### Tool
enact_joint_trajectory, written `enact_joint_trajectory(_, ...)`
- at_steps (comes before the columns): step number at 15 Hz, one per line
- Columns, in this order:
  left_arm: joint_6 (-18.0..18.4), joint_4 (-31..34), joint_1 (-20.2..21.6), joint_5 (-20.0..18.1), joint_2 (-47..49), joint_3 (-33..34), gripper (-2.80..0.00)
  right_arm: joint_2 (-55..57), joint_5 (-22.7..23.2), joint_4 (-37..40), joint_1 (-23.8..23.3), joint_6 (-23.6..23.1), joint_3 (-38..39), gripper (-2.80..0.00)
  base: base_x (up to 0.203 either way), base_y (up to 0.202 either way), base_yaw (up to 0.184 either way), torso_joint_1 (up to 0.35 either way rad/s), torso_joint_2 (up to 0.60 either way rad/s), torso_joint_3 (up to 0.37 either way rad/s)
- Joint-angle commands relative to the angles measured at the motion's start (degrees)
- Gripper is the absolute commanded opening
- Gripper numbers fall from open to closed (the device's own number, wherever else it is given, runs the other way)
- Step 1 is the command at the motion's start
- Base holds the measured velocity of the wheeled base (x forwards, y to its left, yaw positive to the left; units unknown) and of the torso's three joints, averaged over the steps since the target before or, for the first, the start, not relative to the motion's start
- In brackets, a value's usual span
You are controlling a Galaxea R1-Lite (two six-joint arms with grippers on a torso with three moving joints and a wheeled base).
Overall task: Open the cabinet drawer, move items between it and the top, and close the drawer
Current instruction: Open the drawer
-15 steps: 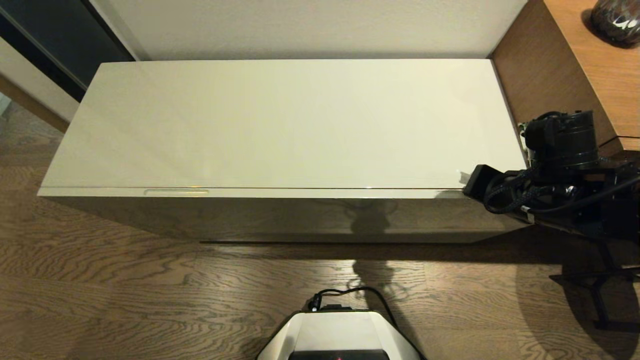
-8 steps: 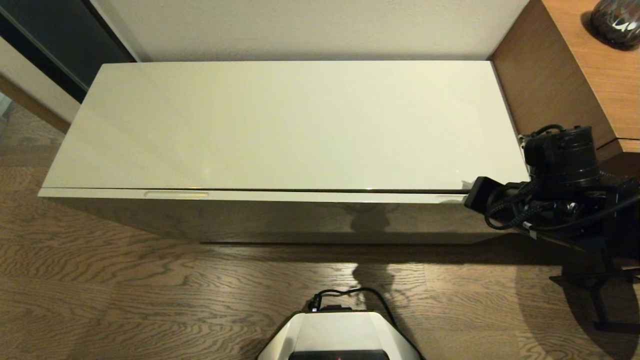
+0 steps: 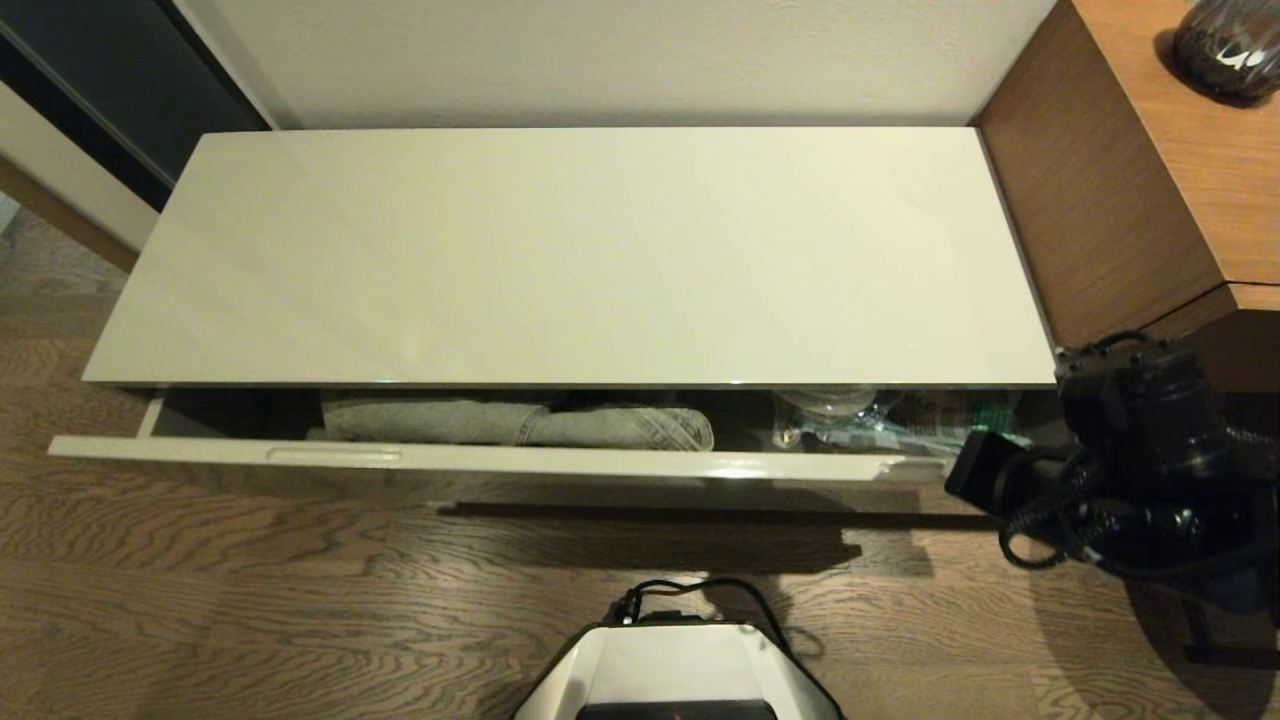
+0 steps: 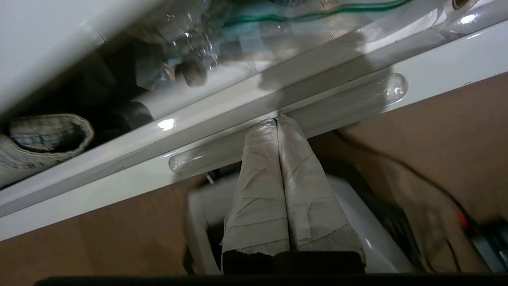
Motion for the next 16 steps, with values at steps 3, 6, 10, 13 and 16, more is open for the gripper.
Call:
enact_joint_trajectory(3,0.0,0.0,0.0,0.0,0.1,0.0,-2.8,-9.9,1.4,4.1,4.8,4.5,8.8,-2.8,0.0,0.0,0.0,0.0,0.0,0.0)
enact_joint_trajectory(6,0.0,0.0,0.0,0.0,0.1,0.0,-2.8,-24.9,1.7,16.1,4.9,2.9,8.2,-2.8,0.0,0.0,0.0,0.0,0.0,0.0)
enact_joint_trajectory(10,0.0,0.0,0.0,0.0,0.1,0.0,-2.8,-30.5,2.2,29.2,2.1,-1.1,-0.9,-2.8,0.0,0.0,0.0,0.0,0.0,0.0)
enact_joint_trajectory(13,0.0,0.0,0.0,0.0,0.1,0.0,-2.8,-26.1,1.7,29.2,2.1,-3.1,-2.4,-2.8,0.0,0.0,0.0,0.0,0.0,0.0)
enact_joint_trajectory(16,0.0,0.0,0.0,0.0,0.1,0.0,-2.8,-22.6,-2.0,29.2,2.1,-5.7,-3.3,-2.8,0.0,0.0,0.0,0.0,0.0,0.0)
